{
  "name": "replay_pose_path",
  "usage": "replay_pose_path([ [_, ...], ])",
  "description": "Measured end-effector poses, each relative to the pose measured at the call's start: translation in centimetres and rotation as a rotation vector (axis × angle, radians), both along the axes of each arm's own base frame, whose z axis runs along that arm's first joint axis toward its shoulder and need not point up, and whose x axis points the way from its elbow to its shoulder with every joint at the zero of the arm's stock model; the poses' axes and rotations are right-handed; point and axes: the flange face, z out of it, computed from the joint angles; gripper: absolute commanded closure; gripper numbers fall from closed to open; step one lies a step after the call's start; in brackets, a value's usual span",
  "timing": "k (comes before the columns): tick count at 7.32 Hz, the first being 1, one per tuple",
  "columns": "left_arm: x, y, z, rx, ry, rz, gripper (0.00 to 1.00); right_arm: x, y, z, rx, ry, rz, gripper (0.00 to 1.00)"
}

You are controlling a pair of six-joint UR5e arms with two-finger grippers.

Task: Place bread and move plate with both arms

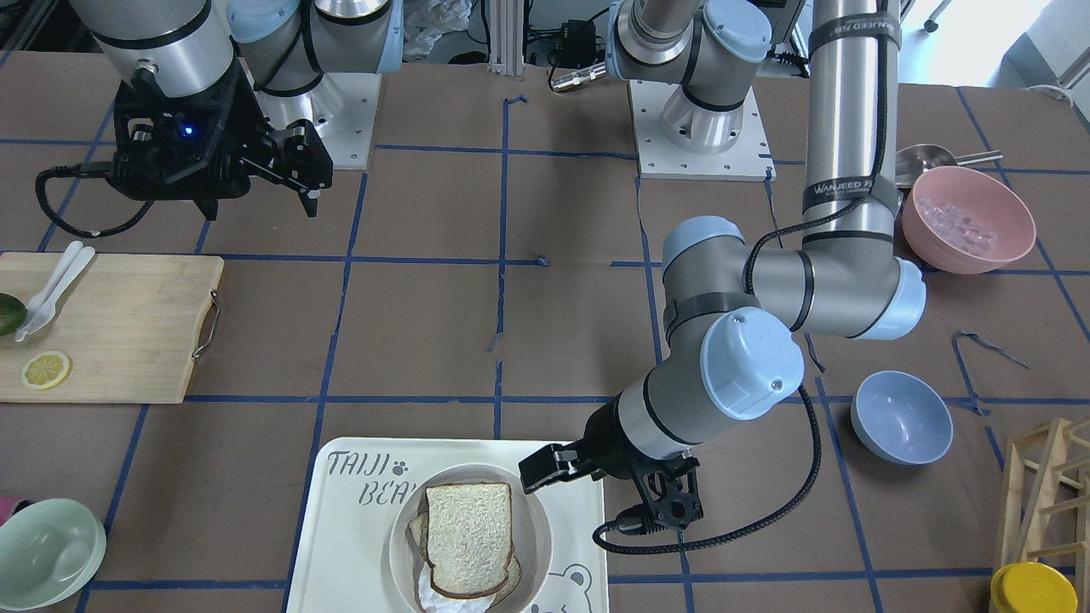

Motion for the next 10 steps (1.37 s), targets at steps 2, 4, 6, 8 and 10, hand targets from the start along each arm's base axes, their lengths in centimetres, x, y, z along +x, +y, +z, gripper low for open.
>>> replay_pose_path([
  [2, 0.9, 4.0, 7.8, 0.001, -0.064, -0.088, 0.0, 0.0, 0.0, 0.0, 0.0, 0.001, -0.001, 0.0],
  [4, 1.9, 8.8, 15.2, -0.035, -0.128, -0.168, 0.0, 0.0, 0.0, 0.0, 0.0, 0.002, 0.0, 0.0],
  [6, 3.0, 12.0, 18.6, -0.044, -0.215, -0.185, 0.0, 0.0, 0.0, 0.0, 0.0, 0.003, 0.002, 0.0],
  [8, 4.0, 14.7, 19.5, -0.019, -0.297, -0.19, 0.0, 0.0, -0.1, -0.1, 0.001, 0.005, 0.002, 0.0],
  [10, 4.4, 17.4, 19.8, -0.008, -0.316, -0.208, 0.0, 0.0, -0.2, -0.3, 0.005, 0.004, 0.002, 0.0],
])
